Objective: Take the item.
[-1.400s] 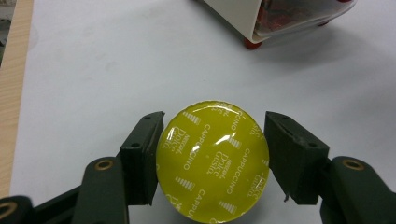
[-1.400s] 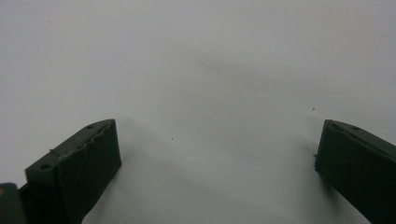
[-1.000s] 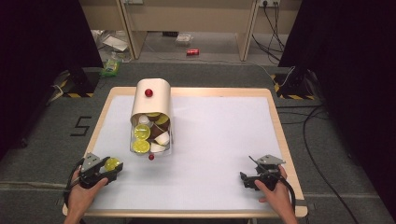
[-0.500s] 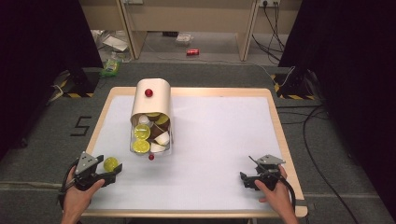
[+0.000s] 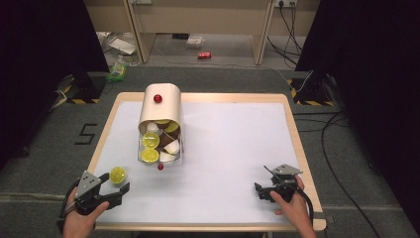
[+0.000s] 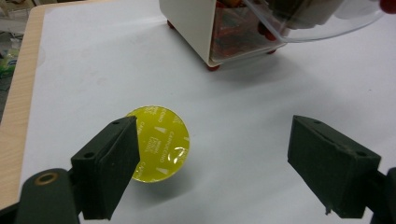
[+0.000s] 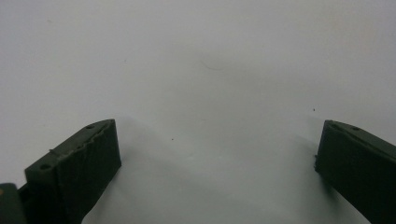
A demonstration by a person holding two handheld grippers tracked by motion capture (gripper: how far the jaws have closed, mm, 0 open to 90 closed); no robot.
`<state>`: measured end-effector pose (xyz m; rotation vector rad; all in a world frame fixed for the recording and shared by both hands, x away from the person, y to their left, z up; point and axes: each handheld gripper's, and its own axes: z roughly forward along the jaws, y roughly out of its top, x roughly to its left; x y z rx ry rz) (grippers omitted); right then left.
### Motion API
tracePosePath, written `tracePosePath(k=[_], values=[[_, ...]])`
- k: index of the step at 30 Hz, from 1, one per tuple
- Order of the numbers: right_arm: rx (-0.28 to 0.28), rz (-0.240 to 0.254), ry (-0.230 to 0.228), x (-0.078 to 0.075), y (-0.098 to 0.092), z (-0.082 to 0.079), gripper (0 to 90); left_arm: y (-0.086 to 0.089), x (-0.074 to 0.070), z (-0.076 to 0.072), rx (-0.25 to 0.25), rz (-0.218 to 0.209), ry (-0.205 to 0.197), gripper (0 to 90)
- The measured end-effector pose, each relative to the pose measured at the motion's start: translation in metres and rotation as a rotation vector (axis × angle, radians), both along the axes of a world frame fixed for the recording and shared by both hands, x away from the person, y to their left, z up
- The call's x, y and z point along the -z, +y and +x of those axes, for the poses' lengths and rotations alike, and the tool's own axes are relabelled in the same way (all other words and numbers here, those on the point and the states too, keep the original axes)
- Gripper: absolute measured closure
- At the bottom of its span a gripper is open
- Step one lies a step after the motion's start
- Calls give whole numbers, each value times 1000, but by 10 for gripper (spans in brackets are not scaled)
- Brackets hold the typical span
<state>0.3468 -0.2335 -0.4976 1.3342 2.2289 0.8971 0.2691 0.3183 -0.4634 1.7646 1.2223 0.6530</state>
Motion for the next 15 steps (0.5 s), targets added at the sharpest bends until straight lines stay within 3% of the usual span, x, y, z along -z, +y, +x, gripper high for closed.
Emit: tracePosePath(k=[10, 15], values=[[4, 2, 2, 0, 0, 0, 4, -9, 7, -20, 21, 5, -17, 166], [3, 2, 2, 0, 0, 0, 4, -12, 16, -23, 35, -1, -5, 167]])
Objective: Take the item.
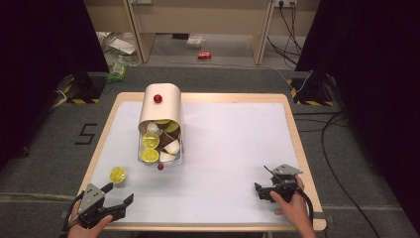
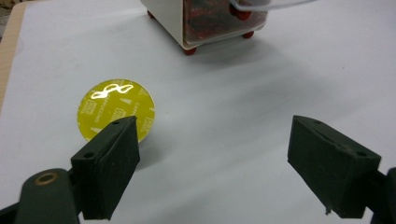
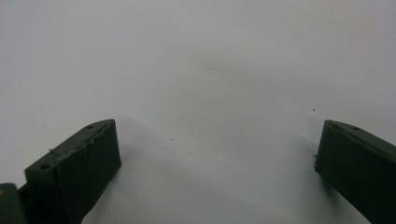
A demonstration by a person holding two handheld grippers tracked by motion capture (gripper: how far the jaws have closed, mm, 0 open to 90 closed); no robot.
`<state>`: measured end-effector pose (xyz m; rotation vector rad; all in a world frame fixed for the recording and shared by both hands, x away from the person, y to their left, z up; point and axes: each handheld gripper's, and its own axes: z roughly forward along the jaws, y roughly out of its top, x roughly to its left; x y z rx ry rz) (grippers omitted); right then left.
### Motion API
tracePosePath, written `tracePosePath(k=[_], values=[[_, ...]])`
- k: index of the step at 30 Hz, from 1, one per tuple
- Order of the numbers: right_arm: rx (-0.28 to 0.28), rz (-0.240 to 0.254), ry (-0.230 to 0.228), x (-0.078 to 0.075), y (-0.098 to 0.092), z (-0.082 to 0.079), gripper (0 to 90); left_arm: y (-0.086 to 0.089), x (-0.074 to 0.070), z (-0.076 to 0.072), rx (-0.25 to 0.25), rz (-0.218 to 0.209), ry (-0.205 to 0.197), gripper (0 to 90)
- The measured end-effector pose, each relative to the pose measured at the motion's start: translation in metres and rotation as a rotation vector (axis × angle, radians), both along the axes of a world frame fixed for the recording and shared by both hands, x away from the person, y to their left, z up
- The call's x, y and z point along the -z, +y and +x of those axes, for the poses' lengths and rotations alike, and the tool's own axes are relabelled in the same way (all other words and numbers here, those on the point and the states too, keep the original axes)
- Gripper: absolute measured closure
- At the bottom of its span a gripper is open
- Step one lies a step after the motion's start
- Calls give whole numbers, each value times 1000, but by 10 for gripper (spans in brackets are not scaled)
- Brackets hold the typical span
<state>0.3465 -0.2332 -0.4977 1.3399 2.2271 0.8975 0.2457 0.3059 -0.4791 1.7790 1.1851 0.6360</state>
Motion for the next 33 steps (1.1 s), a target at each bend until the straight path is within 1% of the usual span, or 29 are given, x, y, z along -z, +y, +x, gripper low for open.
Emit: tracePosePath(k=[1, 9, 13, 17, 23, 25, 28, 33], values=[[0, 0, 0, 0, 0, 0, 4, -1, 2, 0, 3, -5, -1, 166], [1, 0, 0, 0, 0, 0, 4, -4, 13, -5, 18, -6, 8, 166], [0, -1, 0, 0, 0, 0, 4, -4, 17, -7, 16, 5, 11, 166], [0, -1, 0, 0, 0, 0, 4, -5, 20, -10, 17, 33, 13, 166], [0, -1, 0, 0, 0, 0, 4, -7, 23, -15, 18, 46, 20, 162], [1, -1, 0, 0, 0, 0, 4, -9, 25, -16, 17, 51, 25, 162], [3, 0, 1, 0, 0, 0, 4, -10, 27, -17, 18, 73, 34, 162], [3, 0, 1, 0, 0, 0, 4, -11, 30, -18, 18, 78, 54, 161]])
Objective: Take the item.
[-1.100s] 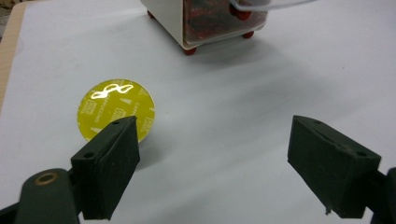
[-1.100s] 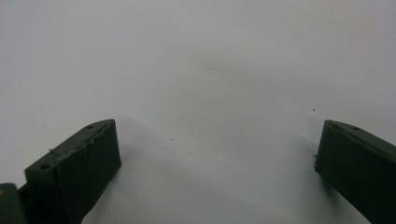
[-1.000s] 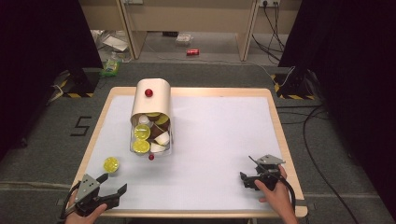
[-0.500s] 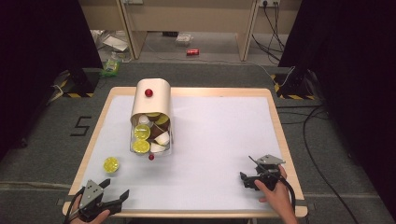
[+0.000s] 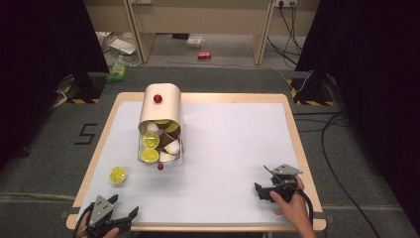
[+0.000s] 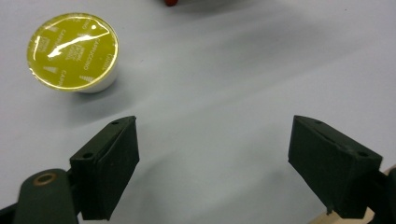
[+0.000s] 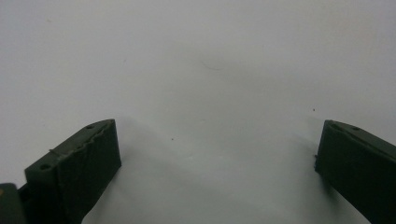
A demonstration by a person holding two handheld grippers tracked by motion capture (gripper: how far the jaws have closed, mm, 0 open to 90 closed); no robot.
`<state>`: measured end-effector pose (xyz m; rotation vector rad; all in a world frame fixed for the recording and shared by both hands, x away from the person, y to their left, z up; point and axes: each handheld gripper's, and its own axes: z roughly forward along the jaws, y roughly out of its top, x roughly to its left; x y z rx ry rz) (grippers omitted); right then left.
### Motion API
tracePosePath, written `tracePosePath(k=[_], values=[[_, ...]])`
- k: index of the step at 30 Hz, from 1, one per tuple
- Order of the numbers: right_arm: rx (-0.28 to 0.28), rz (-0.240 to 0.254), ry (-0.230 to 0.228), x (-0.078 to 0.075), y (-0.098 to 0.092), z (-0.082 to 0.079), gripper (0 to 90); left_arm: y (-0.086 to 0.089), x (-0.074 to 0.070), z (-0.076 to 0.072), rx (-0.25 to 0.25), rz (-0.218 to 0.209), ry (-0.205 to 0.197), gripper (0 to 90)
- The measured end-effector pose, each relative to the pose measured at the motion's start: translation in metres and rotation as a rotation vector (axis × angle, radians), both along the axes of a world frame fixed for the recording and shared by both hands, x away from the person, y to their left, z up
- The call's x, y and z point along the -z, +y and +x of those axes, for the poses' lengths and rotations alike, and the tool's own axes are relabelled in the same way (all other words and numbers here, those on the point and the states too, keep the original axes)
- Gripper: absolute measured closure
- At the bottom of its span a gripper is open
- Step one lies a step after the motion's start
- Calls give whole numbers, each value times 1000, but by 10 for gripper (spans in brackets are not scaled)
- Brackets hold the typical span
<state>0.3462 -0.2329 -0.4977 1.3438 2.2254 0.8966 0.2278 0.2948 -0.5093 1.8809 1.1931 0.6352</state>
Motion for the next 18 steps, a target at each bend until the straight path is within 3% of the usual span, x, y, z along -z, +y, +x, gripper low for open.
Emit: tracePosePath(k=[6, 18], values=[[-3, -2, -2, 0, 0, 0, 4, -2, 4, -2, 7, 5, 25, 160], [-3, -2, -2, 0, 0, 0, 4, -2, 7, -4, -2, -18, 17, 153]])
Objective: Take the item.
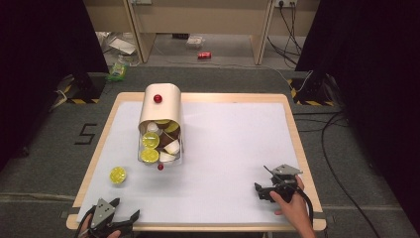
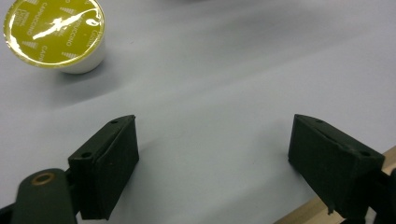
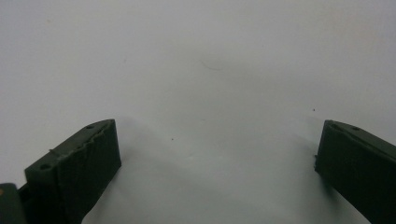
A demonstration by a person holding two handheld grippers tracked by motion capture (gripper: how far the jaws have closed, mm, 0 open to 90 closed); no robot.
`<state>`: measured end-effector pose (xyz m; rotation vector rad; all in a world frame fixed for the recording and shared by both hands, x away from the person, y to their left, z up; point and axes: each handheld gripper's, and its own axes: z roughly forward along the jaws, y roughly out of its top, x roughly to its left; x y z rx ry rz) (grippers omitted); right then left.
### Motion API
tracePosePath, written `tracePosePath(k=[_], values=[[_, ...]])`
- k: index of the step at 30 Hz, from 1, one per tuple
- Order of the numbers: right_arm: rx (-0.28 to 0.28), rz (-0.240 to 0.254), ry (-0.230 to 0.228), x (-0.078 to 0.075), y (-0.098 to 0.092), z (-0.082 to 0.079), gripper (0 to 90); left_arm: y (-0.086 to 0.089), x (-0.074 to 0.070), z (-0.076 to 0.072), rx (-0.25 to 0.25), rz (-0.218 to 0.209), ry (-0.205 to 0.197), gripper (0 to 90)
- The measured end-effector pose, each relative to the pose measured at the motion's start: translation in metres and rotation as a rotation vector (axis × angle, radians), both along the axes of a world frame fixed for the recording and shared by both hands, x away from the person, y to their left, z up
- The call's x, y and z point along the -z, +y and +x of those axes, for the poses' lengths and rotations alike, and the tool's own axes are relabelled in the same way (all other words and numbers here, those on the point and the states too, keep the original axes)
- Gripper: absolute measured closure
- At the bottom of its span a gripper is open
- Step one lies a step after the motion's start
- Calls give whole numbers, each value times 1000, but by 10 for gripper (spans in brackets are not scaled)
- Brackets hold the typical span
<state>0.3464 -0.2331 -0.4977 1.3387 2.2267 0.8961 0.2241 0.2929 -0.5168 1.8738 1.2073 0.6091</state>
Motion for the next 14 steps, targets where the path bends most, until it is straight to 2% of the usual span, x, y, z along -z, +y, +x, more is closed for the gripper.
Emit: tracePosePath(k=[14], values=[[-2, -1, -2, 0, 0, 0, 4, 0, 1, -1, 0, -5, -6, 153]])
